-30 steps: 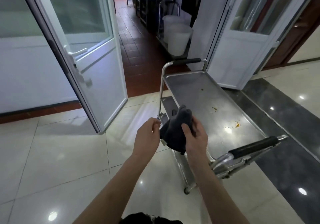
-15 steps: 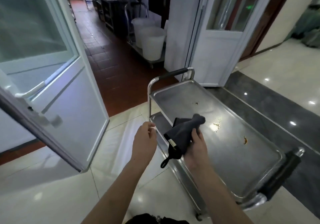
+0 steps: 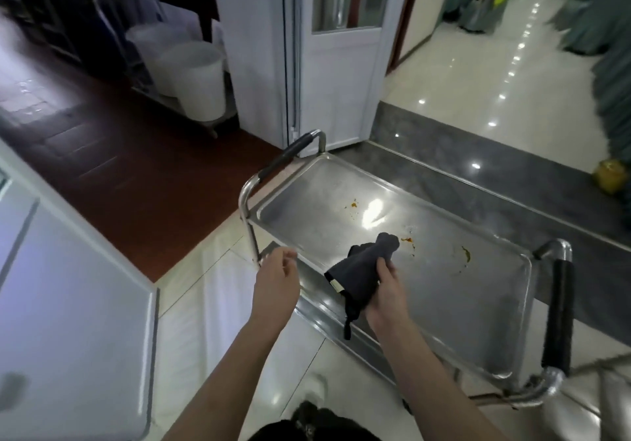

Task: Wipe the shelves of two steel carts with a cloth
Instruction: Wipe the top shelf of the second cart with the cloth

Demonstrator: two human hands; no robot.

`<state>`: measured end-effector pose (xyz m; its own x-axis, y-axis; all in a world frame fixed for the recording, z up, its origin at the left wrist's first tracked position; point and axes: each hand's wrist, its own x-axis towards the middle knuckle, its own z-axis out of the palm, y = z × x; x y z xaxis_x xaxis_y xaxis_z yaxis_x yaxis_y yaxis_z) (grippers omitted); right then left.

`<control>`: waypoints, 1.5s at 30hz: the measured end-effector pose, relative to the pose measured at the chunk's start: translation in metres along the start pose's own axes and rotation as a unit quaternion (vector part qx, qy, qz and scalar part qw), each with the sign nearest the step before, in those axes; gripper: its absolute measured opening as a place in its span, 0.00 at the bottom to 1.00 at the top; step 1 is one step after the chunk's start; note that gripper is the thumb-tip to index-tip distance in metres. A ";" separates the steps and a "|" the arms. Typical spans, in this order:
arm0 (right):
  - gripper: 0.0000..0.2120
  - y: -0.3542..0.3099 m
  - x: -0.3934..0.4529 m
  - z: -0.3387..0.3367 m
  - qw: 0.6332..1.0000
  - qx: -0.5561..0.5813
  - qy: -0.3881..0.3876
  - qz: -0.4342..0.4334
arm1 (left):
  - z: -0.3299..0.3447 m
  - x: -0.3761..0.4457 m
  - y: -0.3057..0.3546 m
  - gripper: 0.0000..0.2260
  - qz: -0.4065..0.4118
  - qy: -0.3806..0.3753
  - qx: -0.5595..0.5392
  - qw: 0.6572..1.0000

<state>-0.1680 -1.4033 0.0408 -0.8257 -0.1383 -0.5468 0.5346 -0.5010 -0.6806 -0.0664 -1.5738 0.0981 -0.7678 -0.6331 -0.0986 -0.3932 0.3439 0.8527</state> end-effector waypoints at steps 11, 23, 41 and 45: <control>0.06 0.028 0.130 0.075 0.988 -0.095 0.108 -0.059 | -0.003 0.180 -0.014 0.10 0.029 -0.081 0.103 0.991; 0.06 0.056 0.219 0.128 0.948 -0.211 0.213 -0.106 | 0.017 0.320 -0.035 0.09 0.103 -0.152 0.193 0.964; 0.31 0.164 0.290 0.204 0.768 -0.605 0.164 -0.132 | 0.031 0.508 -0.076 0.18 0.344 -0.251 0.275 0.862; 0.36 0.178 0.287 0.201 0.662 -0.727 0.129 -0.126 | 0.041 0.513 -0.080 0.23 0.338 -0.255 0.280 0.862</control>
<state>-0.3460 -1.7036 -0.1388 -0.9640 0.0367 -0.2634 0.1474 0.8982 -0.4141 -0.4494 -1.8977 -0.0414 -0.9835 0.1805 -0.0099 0.1580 0.8854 0.4372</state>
